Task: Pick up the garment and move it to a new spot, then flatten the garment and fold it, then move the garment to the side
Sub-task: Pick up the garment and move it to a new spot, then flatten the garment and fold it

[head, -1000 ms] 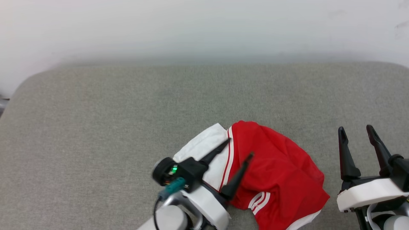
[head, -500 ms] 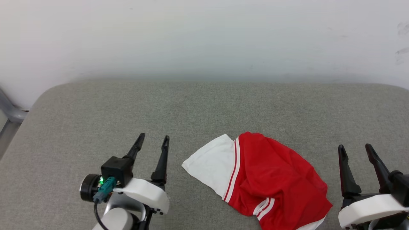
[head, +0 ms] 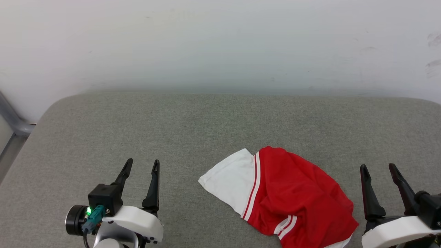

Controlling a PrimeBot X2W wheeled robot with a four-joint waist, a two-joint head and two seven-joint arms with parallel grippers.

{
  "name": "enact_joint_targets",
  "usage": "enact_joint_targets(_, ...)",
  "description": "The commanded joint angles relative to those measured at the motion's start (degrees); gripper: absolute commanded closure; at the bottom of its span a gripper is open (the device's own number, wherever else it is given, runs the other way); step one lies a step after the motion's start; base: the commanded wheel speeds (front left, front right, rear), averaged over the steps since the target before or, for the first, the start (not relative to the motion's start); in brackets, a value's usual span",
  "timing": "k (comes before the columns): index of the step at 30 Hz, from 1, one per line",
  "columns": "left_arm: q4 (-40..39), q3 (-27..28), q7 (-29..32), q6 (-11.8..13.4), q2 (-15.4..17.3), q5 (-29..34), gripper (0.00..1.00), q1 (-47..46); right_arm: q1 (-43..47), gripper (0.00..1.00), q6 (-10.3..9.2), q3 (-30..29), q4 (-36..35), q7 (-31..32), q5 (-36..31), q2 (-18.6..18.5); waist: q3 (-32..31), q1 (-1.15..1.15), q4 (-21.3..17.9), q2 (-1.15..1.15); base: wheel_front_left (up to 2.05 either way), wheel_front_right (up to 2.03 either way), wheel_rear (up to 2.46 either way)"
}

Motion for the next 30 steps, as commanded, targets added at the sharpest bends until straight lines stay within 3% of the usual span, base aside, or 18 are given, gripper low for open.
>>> enact_joint_targets(1,0.2,0.1,-0.3,-0.3,-0.2,0.2,0.0,0.4,0.5,0.0,-0.04,0.0,0.1,-0.2,0.0,0.0,0.0,0.01,0.0,0.0,0.0,0.0,0.0)
enact_joint_targets(9,1.1,0.2,-0.1,-1.1,-0.3,0.4,0.0,-0.6,-0.3,0.0,-0.04,0.0,0.8,-0.5,0.1,0.0,0.2,0.01,0.0,0.0,0.0,0.0,0.0)
enact_joint_targets(12,1.7,-0.9,2.0,-2.7,-0.5,-0.4,0.0,-2.6,-0.6,0.0,-0.03,-0.1,0.8,-0.2,-0.5,0.0,0.8,0.01,0.0,0.0,0.0,0.0,0.0)
enact_joint_targets(25,10.6,-6.8,25.9,-11.4,-1.7,-6.4,0.0,-18.3,-3.9,0.0,-0.03,1.5,0.1,0.1,-1.8,0.0,8.2,0.01,-3.2,0.0,0.0,0.0,0.0)
enact_joint_targets(26,13.6,-8.5,31.3,-13.5,-1.7,-7.3,0.0,-21.2,-5.0,0.0,-0.04,1.9,0.4,-0.1,-1.8,0.0,10.2,0.01,-4.4,0.0,0.0,0.0,0.0)
enact_joint_targets(30,17.6,-10.2,37.7,-15.2,-1.3,-8.4,0.0,-24.1,-6.3,0.0,-0.04,2.2,0.8,-0.5,-1.6,0.0,12.7,0.01,-6.1,0.0,0.0,0.0,0.0)
